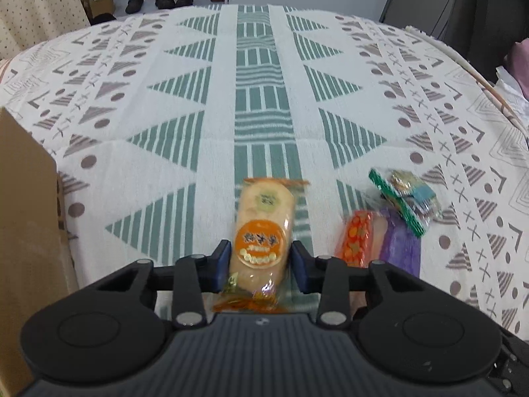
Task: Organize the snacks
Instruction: 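Grasp the yellow pastry pack with the left tool while the right grasps the purple bar, then carry yellow pastry and purple bar to the box and release both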
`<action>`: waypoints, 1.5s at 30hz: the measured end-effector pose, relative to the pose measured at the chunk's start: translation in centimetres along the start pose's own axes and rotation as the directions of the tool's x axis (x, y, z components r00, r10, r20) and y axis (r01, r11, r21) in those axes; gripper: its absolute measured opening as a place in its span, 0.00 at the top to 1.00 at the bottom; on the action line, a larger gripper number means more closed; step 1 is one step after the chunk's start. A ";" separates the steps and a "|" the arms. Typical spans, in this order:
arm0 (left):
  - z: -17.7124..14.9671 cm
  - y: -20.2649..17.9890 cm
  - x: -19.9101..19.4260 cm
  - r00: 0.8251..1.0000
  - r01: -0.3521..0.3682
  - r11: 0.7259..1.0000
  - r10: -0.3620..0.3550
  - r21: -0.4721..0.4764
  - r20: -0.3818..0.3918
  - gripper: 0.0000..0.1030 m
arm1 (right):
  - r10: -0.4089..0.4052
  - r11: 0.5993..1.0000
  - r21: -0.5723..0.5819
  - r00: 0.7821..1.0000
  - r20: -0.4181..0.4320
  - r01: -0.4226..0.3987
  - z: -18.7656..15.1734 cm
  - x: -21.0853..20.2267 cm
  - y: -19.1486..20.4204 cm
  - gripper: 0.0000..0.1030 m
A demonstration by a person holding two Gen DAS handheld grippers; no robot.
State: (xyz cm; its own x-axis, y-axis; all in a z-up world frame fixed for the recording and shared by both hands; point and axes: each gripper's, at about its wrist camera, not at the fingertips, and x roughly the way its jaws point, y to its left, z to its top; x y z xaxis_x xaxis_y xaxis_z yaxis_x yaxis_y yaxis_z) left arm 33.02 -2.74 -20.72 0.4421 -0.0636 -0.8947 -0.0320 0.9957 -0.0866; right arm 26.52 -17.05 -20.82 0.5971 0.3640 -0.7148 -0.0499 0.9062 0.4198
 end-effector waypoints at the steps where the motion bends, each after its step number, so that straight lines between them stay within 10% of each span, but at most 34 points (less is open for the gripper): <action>1: -0.2 -0.1 -0.1 1.000 -0.004 1.000 0.004 0.005 -0.006 0.62 | -0.013 1.000 -0.004 1.000 -0.003 0.013 -0.1 -0.1 0.0 0.34; 17: -2.4 0.4 -2.9 1.000 -0.025 0.999 0.024 -0.044 -0.005 0.69 | -0.106 0.989 -0.098 0.993 0.048 0.110 -0.4 -0.7 0.4 0.39; 20: -2.4 0.7 -4.0 0.999 -0.028 0.997 0.029 -0.067 0.017 0.69 | -0.134 0.980 -0.142 0.990 0.034 0.137 -0.8 -0.5 0.4 0.63; 23: -2.7 1.1 -5.2 0.999 -0.014 0.996 0.017 -0.092 0.041 0.69 | -0.113 0.985 -0.127 0.993 0.016 0.114 -0.9 -1.1 0.3 0.66; 45: -5.6 3.7 -13.7 0.974 0.069 0.970 -0.015 -0.234 0.225 0.69 | -0.050 0.994 -0.092 0.991 0.126 0.062 1.1 -8.9 2.3 0.68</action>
State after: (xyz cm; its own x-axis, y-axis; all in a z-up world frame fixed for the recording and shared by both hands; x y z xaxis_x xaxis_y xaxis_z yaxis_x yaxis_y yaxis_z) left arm 21.78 1.41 -11.23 0.6330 -0.0618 -0.7717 -0.2107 0.9455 -0.2485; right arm 21.94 -18.43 -12.91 0.6948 0.2879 -0.6591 -0.0857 0.9430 0.3215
